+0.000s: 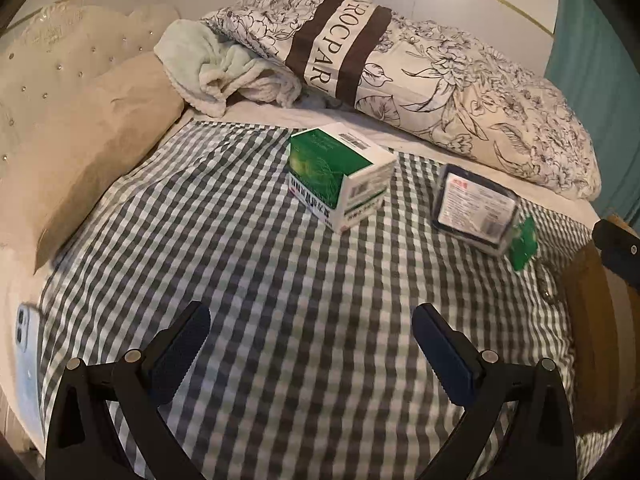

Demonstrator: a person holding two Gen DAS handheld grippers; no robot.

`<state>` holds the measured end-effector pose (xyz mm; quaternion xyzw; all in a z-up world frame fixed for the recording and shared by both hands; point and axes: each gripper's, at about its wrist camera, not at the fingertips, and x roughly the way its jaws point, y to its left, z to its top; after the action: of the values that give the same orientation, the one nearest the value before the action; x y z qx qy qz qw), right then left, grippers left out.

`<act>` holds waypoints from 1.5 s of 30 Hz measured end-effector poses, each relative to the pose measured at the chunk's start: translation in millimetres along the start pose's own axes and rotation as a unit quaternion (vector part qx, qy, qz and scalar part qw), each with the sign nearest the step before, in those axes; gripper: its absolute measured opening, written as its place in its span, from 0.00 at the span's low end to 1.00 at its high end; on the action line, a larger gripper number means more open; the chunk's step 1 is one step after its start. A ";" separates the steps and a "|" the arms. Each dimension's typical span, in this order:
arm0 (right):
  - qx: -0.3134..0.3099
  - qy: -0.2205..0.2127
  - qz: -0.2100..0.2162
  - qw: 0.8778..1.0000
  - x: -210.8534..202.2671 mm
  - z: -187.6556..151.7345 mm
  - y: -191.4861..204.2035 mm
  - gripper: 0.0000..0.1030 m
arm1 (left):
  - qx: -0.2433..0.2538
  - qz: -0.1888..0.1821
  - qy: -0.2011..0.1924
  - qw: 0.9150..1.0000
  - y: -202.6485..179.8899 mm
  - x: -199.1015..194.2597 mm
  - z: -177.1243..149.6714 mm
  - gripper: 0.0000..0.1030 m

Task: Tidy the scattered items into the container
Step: 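Grasp the green-white medicine box with the left tool while the right tool grasps the tissue pack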

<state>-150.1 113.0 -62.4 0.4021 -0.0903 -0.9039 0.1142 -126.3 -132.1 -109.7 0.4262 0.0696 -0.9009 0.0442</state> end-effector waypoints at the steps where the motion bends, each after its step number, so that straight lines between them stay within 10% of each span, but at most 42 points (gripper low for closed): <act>1: 0.000 0.000 0.000 1.000 5.6 2.6 1.3 0.71 | 0.001 0.001 0.000 1.000 0.5 4.4 3.7 1.00; 23: -0.005 -0.002 -0.044 0.999 138.4 58.3 -37.0 0.72 | 0.009 -0.037 0.025 0.999 -27.8 108.1 92.2 1.00; 36: -0.028 0.015 -0.048 0.998 162.9 47.7 -28.4 0.72 | -0.114 0.070 0.075 0.988 -37.6 162.0 106.8 1.00; 45: -0.033 0.035 -0.012 0.999 152.6 38.3 -22.2 0.17 | -0.093 0.080 0.053 0.991 -23.2 147.4 101.3 0.91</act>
<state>-281.0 94.3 -150.5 0.4304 -0.0519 -0.8932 0.1192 -300.0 -128.7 -158.2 0.4712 0.1206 -0.8604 0.1522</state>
